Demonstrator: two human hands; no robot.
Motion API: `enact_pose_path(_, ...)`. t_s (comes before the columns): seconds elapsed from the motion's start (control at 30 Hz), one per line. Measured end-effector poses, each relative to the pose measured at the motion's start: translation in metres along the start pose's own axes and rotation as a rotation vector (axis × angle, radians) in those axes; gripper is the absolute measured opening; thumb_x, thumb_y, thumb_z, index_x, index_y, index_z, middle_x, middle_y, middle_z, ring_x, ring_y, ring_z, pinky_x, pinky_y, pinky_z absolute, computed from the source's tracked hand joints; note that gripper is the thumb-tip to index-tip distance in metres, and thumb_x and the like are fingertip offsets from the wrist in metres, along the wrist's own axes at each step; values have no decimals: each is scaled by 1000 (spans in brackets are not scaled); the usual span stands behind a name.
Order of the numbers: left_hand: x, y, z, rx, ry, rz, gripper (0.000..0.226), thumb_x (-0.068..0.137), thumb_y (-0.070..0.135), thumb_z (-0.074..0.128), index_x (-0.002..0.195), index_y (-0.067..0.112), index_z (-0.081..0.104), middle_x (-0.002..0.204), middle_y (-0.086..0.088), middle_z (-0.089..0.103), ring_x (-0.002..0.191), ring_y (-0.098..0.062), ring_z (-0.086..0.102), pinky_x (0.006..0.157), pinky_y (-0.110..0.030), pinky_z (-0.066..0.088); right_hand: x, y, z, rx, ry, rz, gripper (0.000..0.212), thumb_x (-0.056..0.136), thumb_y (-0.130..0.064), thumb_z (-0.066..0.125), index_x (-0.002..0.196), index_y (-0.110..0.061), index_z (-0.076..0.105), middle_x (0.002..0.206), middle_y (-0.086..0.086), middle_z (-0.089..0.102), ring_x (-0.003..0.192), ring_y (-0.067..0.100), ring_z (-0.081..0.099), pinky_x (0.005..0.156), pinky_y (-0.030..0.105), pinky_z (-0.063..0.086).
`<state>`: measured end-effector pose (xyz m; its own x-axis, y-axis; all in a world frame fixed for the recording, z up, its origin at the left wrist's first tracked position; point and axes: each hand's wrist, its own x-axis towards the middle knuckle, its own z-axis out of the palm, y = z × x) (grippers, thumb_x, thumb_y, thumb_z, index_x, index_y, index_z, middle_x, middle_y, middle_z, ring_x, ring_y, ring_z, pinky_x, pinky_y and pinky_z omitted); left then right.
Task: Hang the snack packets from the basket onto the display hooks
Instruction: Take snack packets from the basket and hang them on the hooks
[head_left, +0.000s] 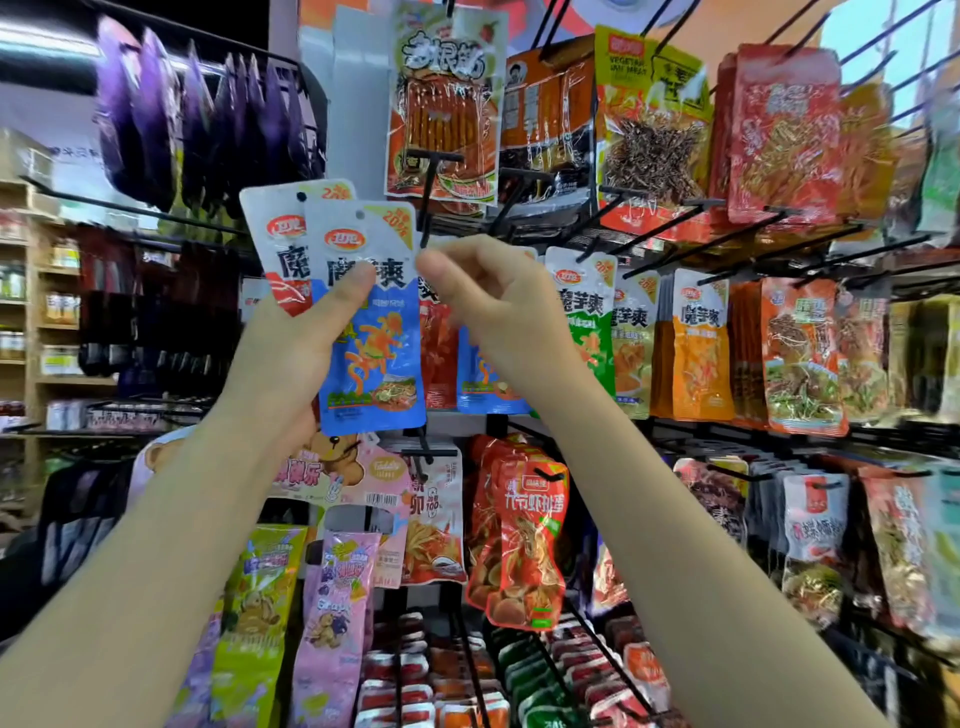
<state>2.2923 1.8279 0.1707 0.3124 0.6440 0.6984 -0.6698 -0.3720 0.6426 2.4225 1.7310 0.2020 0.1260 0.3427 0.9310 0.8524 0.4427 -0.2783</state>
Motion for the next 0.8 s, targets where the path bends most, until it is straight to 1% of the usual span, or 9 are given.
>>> enact_pose_path(0.17,-5,4,15,-8,-114,-56,37,80,50,61,99,19,70,85,0,79,75,-18,77,61,-36,63,-4,2,3,141,-71,104,28,89,-23,76,100,0,64,91,27,68,85,43,65,71,51,55)
enact_pose_path(0.27,-2,-1,15,3,-78,-91,30,100,37,56,117,14,64,88,0,79,79,-19,77,61,-37,62,-4,7,-18,231,-1,185,16,96,-9,66,105,-9,52,83,9,66,67,15,67,65,36,56)
enact_pose_path(0.33,0,-5,9,53,-27,-81,13,101,30,58,111,21,63,80,6,78,74,-15,76,62,-35,60,-6,10,-32,298,49,234,24,99,-5,62,113,-15,45,78,9,64,61,24,66,60,45,56)
enact_pose_path(0.43,1,-8,7,88,-24,-56,11,100,27,62,110,22,63,85,4,78,80,-18,76,72,-41,59,-12,22,-50,200,149,177,50,99,-8,60,137,-34,39,61,-2,45,55,37,45,57,40,46)
enact_pose_path(0.5,0,-8,10,83,-21,-46,18,99,27,62,116,20,63,91,2,78,84,-20,76,75,-43,60,-14,28,-57,103,165,105,56,99,-14,61,144,-39,40,82,-17,45,62,23,46,62,33,47)
enact_pose_path(0.6,0,-8,17,83,-17,-35,16,99,27,63,114,21,64,92,0,78,86,-22,76,79,-46,61,-12,27,-56,-6,117,63,43,99,-15,62,139,-32,55,126,-6,60,102,17,59,90,41,54)
enact_pose_path(0.67,0,-7,20,87,-23,-32,11,99,29,63,108,24,64,92,0,78,88,-24,76,82,-49,60,-10,22,-53,-68,70,56,38,101,-11,59,136,-24,60,136,-10,58,119,-2,52,101,14,42)
enact_pose_path(0.73,0,-7,21,77,-23,-28,8,99,29,63,105,25,64,92,1,78,89,-24,76,82,-49,60,-5,16,-51,-134,51,55,37,102,-10,57,137,-21,60,144,-7,54,122,0,48,87,-5,32)
enact_pose_path(0.8,-1,-7,22,68,-22,-27,9,98,29,64,106,25,64,94,0,78,90,-24,76,82,-48,60,-2,15,-51,-160,48,34,37,102,-9,56,137,-19,60,148,-2,53,113,6,51,75,-5,35)
